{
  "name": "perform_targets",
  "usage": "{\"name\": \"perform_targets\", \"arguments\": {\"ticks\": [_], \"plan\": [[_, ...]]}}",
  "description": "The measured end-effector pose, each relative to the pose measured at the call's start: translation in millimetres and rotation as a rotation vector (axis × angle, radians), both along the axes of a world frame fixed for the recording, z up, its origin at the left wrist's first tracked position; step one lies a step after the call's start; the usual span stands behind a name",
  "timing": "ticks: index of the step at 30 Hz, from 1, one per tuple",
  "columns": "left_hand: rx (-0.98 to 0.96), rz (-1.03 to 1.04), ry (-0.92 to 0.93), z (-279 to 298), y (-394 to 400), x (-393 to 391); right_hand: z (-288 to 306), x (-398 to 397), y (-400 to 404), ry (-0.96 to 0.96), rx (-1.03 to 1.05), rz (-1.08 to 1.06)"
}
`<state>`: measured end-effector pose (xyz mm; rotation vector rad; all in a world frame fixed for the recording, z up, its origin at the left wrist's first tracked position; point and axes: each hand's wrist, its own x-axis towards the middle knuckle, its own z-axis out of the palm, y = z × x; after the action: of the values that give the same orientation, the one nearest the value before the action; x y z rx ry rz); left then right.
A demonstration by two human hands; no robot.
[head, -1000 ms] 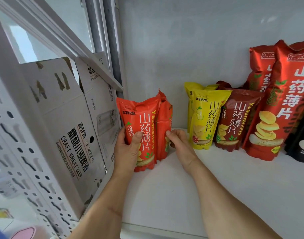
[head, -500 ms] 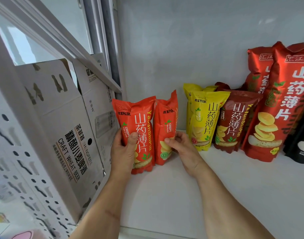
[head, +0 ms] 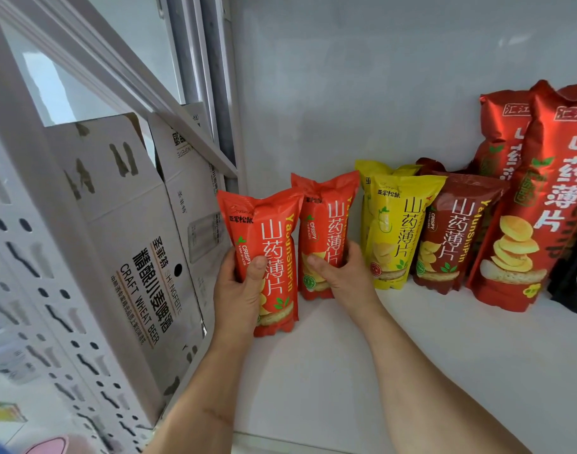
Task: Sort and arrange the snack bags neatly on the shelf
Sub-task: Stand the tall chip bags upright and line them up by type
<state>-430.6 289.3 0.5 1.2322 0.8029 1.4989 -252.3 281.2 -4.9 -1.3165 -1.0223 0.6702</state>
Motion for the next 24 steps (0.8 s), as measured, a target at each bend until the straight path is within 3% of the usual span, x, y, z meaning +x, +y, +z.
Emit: {"name": "perform_targets", "arguments": {"ticks": [24], "plan": [[0.012,-0.160,0.043,-3.8,-3.8,18.1,13.6,4.3,-57.3,-0.103,-0.157,0.154]]}}
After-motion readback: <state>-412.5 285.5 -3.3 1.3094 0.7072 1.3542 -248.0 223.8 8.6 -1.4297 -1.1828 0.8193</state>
